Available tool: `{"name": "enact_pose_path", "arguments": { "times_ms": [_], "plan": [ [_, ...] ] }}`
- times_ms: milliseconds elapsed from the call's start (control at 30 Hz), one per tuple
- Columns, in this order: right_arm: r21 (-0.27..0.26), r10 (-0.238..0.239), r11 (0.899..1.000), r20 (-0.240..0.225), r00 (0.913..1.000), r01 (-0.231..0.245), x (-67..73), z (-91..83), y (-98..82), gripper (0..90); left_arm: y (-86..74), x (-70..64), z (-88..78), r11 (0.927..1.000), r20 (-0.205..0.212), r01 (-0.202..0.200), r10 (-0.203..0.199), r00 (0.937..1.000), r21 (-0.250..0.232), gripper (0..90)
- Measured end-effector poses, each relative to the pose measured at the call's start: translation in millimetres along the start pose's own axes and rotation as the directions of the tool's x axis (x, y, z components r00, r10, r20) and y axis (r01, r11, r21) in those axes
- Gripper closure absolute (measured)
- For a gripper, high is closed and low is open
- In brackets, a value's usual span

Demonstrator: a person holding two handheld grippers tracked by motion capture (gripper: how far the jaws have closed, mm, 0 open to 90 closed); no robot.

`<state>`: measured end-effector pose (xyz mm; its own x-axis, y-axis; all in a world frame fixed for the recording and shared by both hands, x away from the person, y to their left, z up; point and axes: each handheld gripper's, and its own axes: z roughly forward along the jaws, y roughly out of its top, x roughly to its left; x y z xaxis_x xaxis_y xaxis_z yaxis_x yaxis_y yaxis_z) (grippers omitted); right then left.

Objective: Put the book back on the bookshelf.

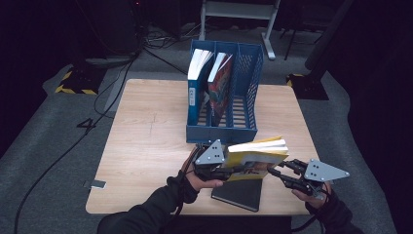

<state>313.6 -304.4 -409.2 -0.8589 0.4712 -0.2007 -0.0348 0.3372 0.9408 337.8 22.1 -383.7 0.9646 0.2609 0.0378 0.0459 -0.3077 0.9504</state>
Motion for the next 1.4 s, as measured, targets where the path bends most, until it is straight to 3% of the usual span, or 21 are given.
{"name": "enact_pose_path", "arguments": {
  "times_ms": [133, 300, 433, 567, 667, 733, 900, 1100, 1200, 1400],
  "plan": [
    [-0.007, 0.016, 1.0, 0.019, 0.9997, -0.016, -3.8, -3.6, -1.6, 62.7, 6.2, 0.9, -1.1, 0.9998, -0.003, 0.001, -0.001, 1.0, -0.02, 65.6],
    [0.012, 0.029, 0.999, 0.057, 0.998, -0.03, -10.6, -4.5, -6.6, 51.3, 13.0, 0.0, -0.8, 0.9993, 0.006, -0.029, 0.029, 0.9996, -0.025, 70.9],
    [0.067, 0.076, 0.995, 0.037, 0.9964, -0.079, -15.7, 4.3, -16.2, 42.5, 14.4, -0.1, -1.1, 0.9988, 0.017, -0.046, 0.047, 0.9988, -0.016, 74.1],
    [0.094, 0.112, 0.989, 0.017, 0.9936, -0.113, -18.9, 17.5, -23.8, 41.4, 15.7, 0.5, 0.1, 0.9981, 0.011, -0.06, 0.061, 0.9981, -0.01, 74.7],
    [0.099, 0.101, 0.99, 0.01, 0.9949, -0.101, -17.1, 25.4, -24.2, 46.4, 15.9, 2.9, 1.6, 0.9981, 0.004, -0.06, 0.06, 0.9982, -0.014, 74.6],
    [0.098, 0.095, 0.991, 0.002, 0.9955, -0.094, -15.0, 28.9, -23.2, 57.3, 16.8, 4.8, 3.4, 0.9979, -0.007, -0.064, 0.064, 0.9979, -0.012, 74.5],
    [0.104, 0.08, 0.991, 0.047, 0.9957, -0.085, -15.9, 34.3, -21.4, 61.9, 18.1, 12.3, 5.3, 0.9975, -0.017, -0.069, 0.068, 0.9975, -0.014, 74.2],
    [0.089, 0.087, 0.992, 0.053, 0.9948, -0.092, -17.1, 37.4, -21.6, 62.6, 20.2, 20.1, 7.7, 0.9982, -0.001, -0.034, 0.034, 0.9994, -0.049, 70.4],
    [0.087, 0.095, 0.991, 0.059, 0.9938, -0.099, -17.2, 38.1, -21.8, 62.3, 23.7, 18.3, 9.9, 0.9978, -0.021, -0.05, 0.049, 0.9986, -0.043, 71.7],
    [0.088, 0.09, 0.992, 0.057, 0.9944, -0.094, -16.8, 37.6, -21.9, 62.2, 26.2, 17.1, 10.9, 0.9982, -0.032, -0.043, 0.042, 0.9986, -0.042, 72.1]
  ]
}}
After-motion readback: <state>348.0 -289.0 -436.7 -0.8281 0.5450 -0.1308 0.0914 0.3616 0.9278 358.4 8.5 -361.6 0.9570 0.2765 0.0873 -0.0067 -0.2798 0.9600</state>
